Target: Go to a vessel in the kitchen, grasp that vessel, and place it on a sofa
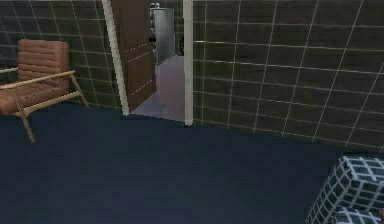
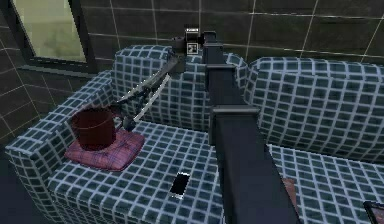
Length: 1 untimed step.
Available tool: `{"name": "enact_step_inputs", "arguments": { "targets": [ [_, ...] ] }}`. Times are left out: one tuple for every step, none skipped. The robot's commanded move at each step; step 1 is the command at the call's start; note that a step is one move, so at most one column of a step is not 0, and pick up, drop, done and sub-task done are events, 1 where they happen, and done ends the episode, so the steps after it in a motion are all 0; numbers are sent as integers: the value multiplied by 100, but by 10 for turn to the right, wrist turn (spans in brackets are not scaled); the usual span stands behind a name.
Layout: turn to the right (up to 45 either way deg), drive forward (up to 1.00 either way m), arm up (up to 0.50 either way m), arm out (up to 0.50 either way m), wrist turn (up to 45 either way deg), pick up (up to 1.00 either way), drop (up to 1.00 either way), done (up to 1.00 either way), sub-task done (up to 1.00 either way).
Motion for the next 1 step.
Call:
{"name": "enact_step_inputs", "arguments": {
  "targets": [
    [0, 0, 0, 0, 450, 0, 0, 0, 0]
  ]
}}
